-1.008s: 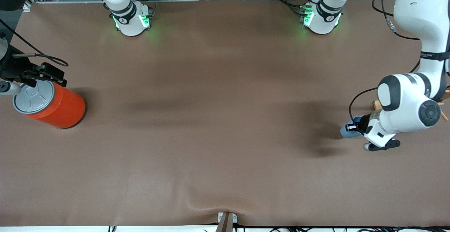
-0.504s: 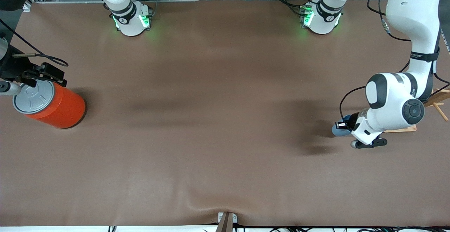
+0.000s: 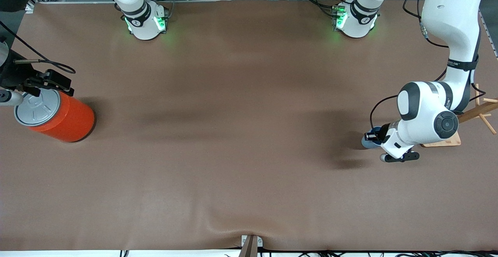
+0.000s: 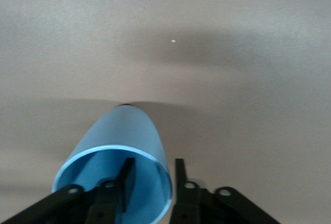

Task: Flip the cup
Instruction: 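Set the blue cup upright on the table and open the left gripper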

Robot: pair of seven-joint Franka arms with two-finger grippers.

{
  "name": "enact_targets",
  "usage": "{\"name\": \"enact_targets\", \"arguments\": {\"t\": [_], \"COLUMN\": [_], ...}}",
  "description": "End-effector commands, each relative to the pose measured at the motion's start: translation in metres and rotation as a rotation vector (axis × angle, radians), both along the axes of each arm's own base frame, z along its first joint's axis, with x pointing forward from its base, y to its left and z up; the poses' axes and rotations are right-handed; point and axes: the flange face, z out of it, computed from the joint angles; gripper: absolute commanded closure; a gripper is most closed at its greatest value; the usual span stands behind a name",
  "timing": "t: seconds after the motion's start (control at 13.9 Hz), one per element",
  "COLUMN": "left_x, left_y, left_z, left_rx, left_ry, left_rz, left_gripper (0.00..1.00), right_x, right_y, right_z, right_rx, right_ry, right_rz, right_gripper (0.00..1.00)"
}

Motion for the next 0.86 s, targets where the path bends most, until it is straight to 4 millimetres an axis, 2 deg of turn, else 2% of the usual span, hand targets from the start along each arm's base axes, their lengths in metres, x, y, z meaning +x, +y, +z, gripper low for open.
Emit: {"name": "enact_targets", "arguments": {"t": [0.0,0.29,0.5,0.65,0.79], "left_x": [0.011,0.023,0.0,-0.02,-0.037], "left_y": [-0.007,-0.003,0.001,0.002,0.0], "left_z": [0.054,0.168,0.266,0.309,0.336], "left_rx": [0.06,0.143,0.139,0.14,0.127], "left_ry": [-0.054,-0.037,-0.104,-0.145,-0.164], "left_rz": [-0.054,-0.106,-0.091,-0.096,-0.081], "left_gripper": [0.0,0.0,0.0,0.0,0.0], "right_x": [0.001,0.001,0.001,0.001,0.001], "right_y": [0.002,0.002,0.002,0.003,0.003], "right_z": [0.002,0.002,0.002,0.002,0.002], "right_rx": [0.002,0.002,0.002,0.002,0.002], "right_ry": [-0.005,-0.005,-0.003,-0.005,-0.005], "right_rz": [-0.004,-0.004,-0.004,-0.003,-0.003], "right_gripper": [0.0,0.0,0.0,0.0,0.0]}}
